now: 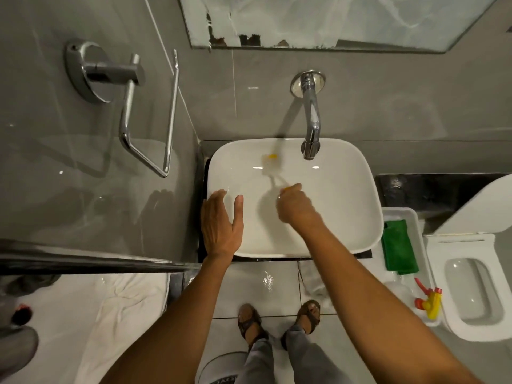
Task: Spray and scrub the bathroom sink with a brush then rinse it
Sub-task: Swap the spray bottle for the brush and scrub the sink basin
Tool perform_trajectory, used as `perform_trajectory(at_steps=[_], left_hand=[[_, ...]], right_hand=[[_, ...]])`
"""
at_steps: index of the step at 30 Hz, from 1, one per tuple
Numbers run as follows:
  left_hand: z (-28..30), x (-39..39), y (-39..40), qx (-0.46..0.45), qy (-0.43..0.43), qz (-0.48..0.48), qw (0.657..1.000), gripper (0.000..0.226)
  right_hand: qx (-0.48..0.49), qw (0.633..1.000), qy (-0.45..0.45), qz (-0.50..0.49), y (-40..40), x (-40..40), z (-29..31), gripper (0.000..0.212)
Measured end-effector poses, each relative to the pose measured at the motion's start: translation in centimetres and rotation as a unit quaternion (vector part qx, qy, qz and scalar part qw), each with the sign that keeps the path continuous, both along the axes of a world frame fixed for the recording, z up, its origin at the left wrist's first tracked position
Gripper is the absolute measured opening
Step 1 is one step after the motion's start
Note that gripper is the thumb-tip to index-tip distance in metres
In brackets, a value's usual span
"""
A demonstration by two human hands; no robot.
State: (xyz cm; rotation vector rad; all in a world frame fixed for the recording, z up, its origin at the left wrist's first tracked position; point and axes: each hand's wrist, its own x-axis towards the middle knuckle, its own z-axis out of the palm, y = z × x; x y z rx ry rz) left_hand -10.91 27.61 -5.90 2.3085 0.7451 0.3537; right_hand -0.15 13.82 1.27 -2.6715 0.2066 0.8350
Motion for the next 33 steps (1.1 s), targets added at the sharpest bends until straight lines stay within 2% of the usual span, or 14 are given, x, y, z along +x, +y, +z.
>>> perform_trajectory(at_steps=[4, 6, 8, 12, 17, 20, 23, 27, 30, 33], left_hand=[[0.3, 0.0, -0.2, -0.013, 0.013, 0.003, 1.000, 0.091], [0.2, 0.0, -0.1, -0.028, 0.017, 0.007, 0.999, 0.096], [0.1, -0.1, -0.1, -0.033, 0.019, 0.007, 0.999, 0.098], [0.1, 0.0, -0.2, -0.027, 0.016, 0.007, 0.999, 0.097], [-0.2, 0.0, -0.1, -0.016, 0.019, 0.009, 1.000, 0.093], [-0.3, 0.1, -0.1, -0.013, -0.003, 0.007, 1.000, 0.088], [-0.5, 0.2, 0.2, -0.021, -0.014, 0.010, 1.000, 0.083], [-0.7, 0.2, 0.3, -0.023, -0.019, 0.010, 0.999, 0.084], [-0.6, 0.2, 0.2, -0.019, -0.012, 0.011, 1.000, 0.087], [-0.4, 0.2, 0.2, -0.024, -0.007, 0.007, 1.000, 0.089]], right_hand=[[-0.105, 0.993, 0.031, -0.054, -10.1, -0.3, 0.5, 0.060], [-0.163, 0.985, 0.034, -0.036, -14.8, -2.3, 1.3, 0.050], [-0.181, 0.982, 0.055, 0.015, -16.3, -5.3, 1.8, 0.043], [-0.144, 0.976, 0.096, 0.134, -12.9, -10.7, 2.3, 0.041], [-0.045, 0.959, 0.136, 0.244, -3.5, -12.0, 3.8, 0.041], [0.052, 0.959, 0.171, 0.220, 1.1, -10.2, 3.8, 0.030], [0.086, 0.969, 0.155, 0.170, 2.3, -6.3, 2.8, 0.022], [0.059, 0.996, 0.052, 0.051, 1.5, -2.2, 0.4, 0.038], [0.043, 0.997, 0.005, -0.071, -0.7, 0.1, 0.3, 0.042], [-0.005, 0.997, 0.024, -0.079, -5.9, 1.7, 0.1, 0.044]])
